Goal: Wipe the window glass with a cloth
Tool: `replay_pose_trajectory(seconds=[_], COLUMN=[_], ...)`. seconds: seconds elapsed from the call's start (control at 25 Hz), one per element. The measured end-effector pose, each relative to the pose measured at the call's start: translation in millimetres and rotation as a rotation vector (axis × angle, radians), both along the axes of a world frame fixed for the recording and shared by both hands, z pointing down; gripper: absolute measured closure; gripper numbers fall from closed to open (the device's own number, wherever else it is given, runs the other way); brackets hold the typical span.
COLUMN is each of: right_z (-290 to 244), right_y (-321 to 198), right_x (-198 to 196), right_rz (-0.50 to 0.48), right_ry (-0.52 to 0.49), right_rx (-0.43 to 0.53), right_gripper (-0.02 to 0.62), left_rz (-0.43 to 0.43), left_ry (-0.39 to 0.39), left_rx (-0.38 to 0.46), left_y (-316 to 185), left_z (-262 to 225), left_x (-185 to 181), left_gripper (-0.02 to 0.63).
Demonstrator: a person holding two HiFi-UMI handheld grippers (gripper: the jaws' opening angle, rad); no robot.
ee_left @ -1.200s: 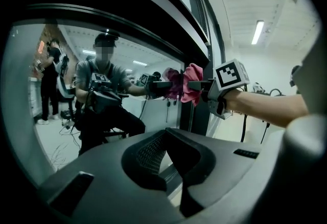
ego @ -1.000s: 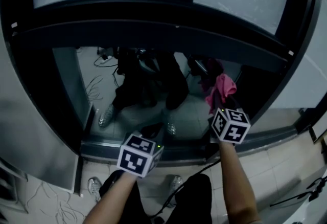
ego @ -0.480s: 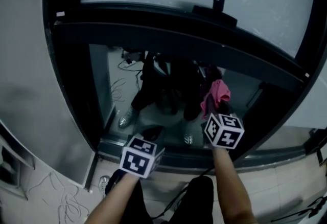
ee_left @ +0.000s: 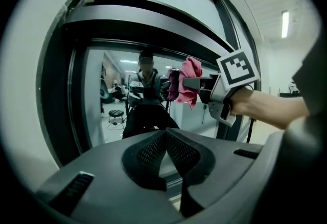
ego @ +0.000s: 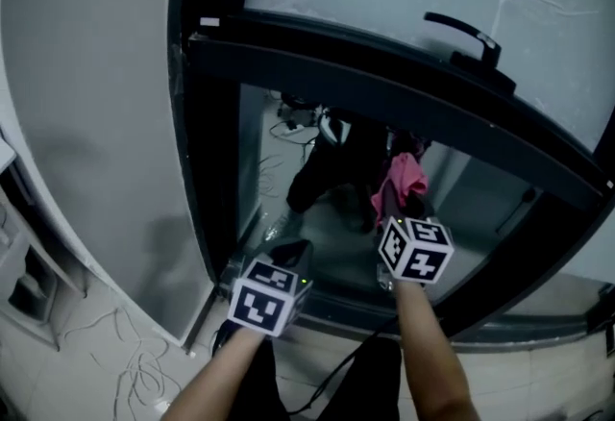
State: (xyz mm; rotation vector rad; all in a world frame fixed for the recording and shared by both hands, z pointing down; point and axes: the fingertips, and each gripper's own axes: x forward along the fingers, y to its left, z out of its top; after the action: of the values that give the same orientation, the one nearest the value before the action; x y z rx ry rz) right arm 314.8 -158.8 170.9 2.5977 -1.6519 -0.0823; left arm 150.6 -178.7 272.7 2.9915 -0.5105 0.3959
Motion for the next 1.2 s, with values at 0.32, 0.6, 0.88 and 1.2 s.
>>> replay_pose_trajectory(seconds=[0.32,0.6,0.88,1.2], right_z=[2,1,2,4], right_y=[-72,-130,-182,-241], right_x=[-59,-110,-153,-203], right_rz=[-0.121,-0.22,-0.293,-0.391], right_ry=[-0.007,-0.003,0.005,0.03], right_rx=[-0.013,-0.029,-0.042,-0.059], right_gripper=[0.532,0.532,0.532,0.534], left_rz=[-0.12,-0.202,-0.275,-0.334], left_ry=[0.012,0.004,-0.005,0.002], left_rx=[0.004,-0.003,-0.012,-0.041], left_y=[-49,-76,-100,-121], left_z=[-7,-3,1,5], left_x=[-62,-108,-149,-186], left_gripper=[0.6,0.6,0.6,0.6])
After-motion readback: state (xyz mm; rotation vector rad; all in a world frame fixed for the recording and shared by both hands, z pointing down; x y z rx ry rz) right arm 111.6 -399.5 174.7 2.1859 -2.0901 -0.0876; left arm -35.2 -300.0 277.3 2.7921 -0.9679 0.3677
